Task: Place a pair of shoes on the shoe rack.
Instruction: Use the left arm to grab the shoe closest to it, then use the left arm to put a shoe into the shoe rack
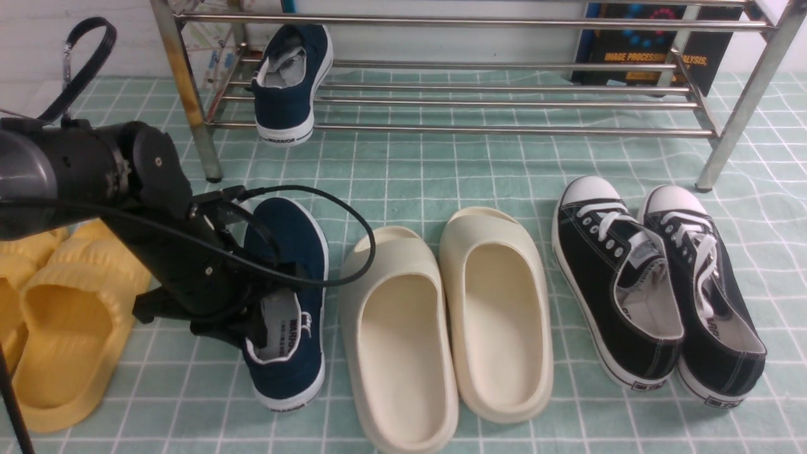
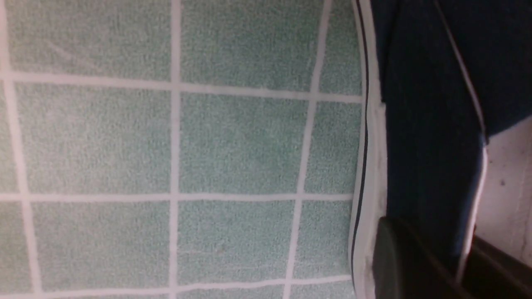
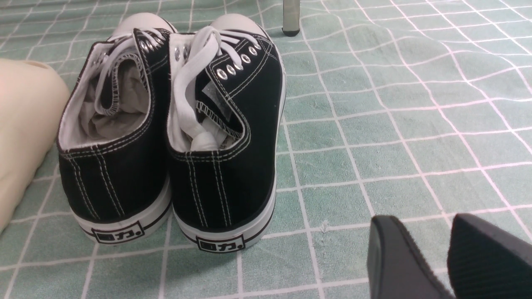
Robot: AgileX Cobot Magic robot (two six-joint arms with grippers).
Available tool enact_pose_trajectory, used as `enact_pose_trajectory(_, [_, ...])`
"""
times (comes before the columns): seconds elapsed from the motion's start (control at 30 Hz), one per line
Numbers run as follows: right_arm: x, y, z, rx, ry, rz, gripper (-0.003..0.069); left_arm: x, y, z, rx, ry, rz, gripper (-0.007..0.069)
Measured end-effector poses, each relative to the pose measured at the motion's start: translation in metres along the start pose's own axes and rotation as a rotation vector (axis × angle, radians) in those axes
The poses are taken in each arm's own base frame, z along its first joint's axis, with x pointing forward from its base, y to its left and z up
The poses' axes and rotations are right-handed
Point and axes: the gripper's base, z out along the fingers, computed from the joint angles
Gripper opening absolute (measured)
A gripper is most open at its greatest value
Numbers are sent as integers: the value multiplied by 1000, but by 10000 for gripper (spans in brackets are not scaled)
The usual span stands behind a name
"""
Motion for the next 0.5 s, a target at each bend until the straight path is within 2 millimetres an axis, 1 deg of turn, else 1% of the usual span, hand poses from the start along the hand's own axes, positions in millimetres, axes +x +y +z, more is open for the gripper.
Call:
enact_pose_trajectory(0.03, [0,0,0,0,0,0,239,-2,-1,-3,-1,1,11,8])
enact_pose_trajectory(0.1, [0,0,0,0,0,0,239,-4,-2,-6,-4,4,21,1])
enact_pose_trajectory(0.2, [0,0,0,0,0,0,239,-19,-13,-32,-2,1,61,1])
enact_pose_trajectory(0.23, [0,0,0,0,0,0,239,-19,-13,-32,-3,8,61,1])
enact_pose_trajectory(0.27, [0,0,0,0,0,0,239,-26,-19,-46,6,-7,90,1])
enact_pose_trajectory(0.3, [0,0,0,0,0,0,239,-30,-22,-54,14,-14,105,1])
enact_pose_trajectory(0.33, [0,0,0,0,0,0,239,-31,-23,-55,17,-16,108,1])
enact_pose_trajectory(0.37, [0,0,0,0,0,0,239,-35,-28,-66,36,-31,127,1])
enact_pose_trajectory(0.43, [0,0,0,0,0,0,239,-40,-32,-74,60,-62,129,1])
enact_pose_trajectory(0.5, [0,0,0,0,0,0,239,-44,-36,-77,80,-92,126,1])
